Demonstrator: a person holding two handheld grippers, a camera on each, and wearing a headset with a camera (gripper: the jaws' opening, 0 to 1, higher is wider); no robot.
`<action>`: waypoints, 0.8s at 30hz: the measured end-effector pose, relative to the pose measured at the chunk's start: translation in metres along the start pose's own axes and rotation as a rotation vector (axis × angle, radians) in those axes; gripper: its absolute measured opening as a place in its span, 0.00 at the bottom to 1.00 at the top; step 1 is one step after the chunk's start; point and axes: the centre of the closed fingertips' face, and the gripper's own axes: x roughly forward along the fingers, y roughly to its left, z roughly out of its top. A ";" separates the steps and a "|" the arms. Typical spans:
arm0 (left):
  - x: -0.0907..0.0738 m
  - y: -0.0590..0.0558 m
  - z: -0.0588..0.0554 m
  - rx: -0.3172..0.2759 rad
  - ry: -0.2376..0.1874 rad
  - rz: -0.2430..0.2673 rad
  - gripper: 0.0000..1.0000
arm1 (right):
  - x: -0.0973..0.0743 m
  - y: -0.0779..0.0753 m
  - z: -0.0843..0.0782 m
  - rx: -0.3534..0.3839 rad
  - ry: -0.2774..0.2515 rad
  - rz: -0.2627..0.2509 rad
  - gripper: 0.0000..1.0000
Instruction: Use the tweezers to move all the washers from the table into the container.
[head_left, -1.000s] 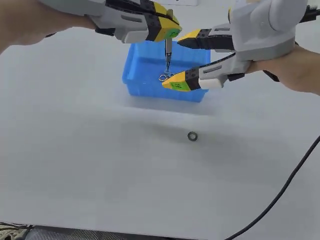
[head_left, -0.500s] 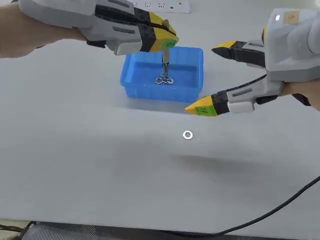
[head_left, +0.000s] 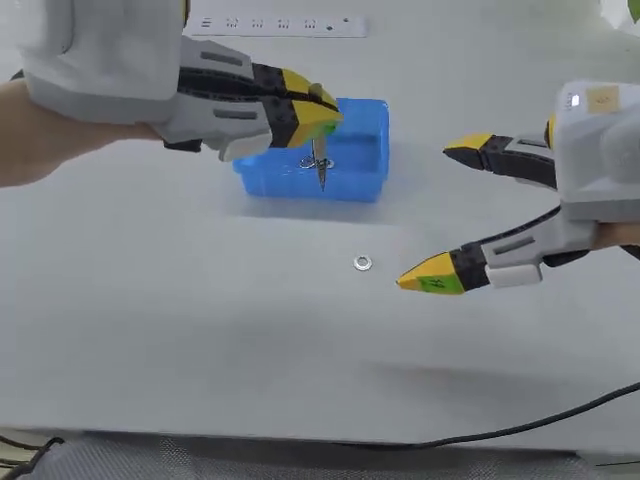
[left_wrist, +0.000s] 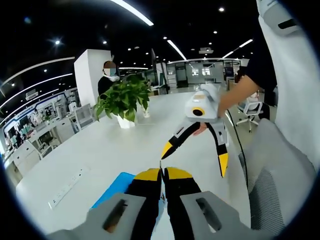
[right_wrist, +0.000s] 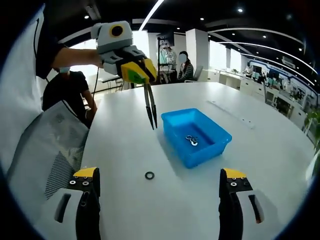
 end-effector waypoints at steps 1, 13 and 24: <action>0.001 -0.003 0.000 0.005 -0.002 -0.002 0.06 | -0.003 0.004 -0.003 0.005 0.002 0.001 1.00; 0.016 -0.035 -0.009 -0.020 -0.022 -0.006 0.06 | -0.017 0.023 -0.022 0.065 -0.014 -0.002 0.99; 0.030 -0.044 -0.036 -0.061 0.023 -0.025 0.06 | -0.010 0.035 -0.040 0.125 0.005 0.047 0.97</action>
